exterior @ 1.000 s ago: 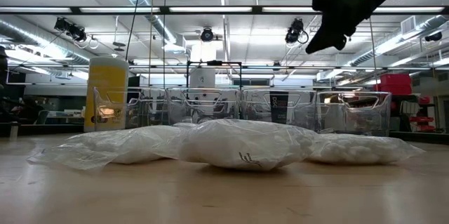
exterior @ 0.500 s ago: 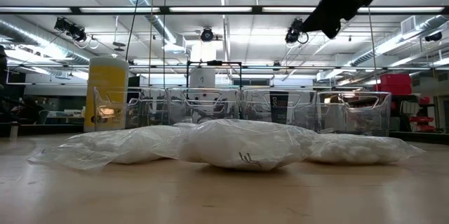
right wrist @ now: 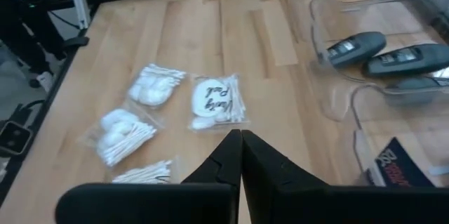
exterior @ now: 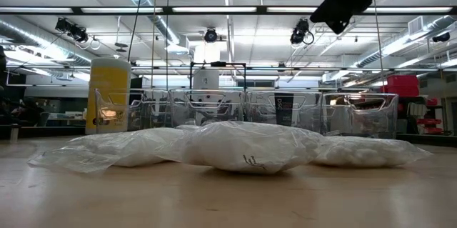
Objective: Pick & Place Travel size toiletries
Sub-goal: Put the white cotton pack into the left transparent bin
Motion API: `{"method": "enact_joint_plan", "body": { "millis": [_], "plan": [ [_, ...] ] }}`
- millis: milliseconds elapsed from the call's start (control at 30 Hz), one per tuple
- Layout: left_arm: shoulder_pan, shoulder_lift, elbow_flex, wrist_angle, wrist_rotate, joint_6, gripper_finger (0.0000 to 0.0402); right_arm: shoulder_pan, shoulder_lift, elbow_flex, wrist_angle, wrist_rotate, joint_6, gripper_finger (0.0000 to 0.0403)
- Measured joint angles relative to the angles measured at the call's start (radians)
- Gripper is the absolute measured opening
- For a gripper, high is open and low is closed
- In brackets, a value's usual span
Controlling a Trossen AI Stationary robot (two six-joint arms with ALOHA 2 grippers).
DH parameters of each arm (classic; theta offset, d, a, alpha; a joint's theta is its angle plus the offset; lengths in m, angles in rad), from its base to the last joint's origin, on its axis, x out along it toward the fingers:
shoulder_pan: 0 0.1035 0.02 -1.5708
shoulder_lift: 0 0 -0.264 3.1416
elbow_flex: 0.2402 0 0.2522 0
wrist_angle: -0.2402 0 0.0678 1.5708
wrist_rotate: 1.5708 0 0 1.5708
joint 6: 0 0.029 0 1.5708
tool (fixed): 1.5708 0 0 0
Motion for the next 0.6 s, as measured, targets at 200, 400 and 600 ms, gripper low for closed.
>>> {"method": "enact_joint_plan", "body": {
  "millis": [200, 400, 600],
  "plan": [
    [-0.005, 0.004, 0.000, -0.064, 0.019, -0.007, 0.0009, 0.034, 0.000, 0.000, 0.006, -0.001, 0.055, 0.0013],
    [-0.006, 0.005, -0.033, -0.165, 0.048, -0.007, 0.0008, 0.073, 0.000, 0.000, 0.023, 0.000, 0.100, 0.0013],
    [-0.015, 0.005, -0.086, -0.161, 0.038, -0.003, 0.0006, 0.104, 0.000, 0.000, 0.022, 0.002, 0.105, 0.0010]
  ]
}}
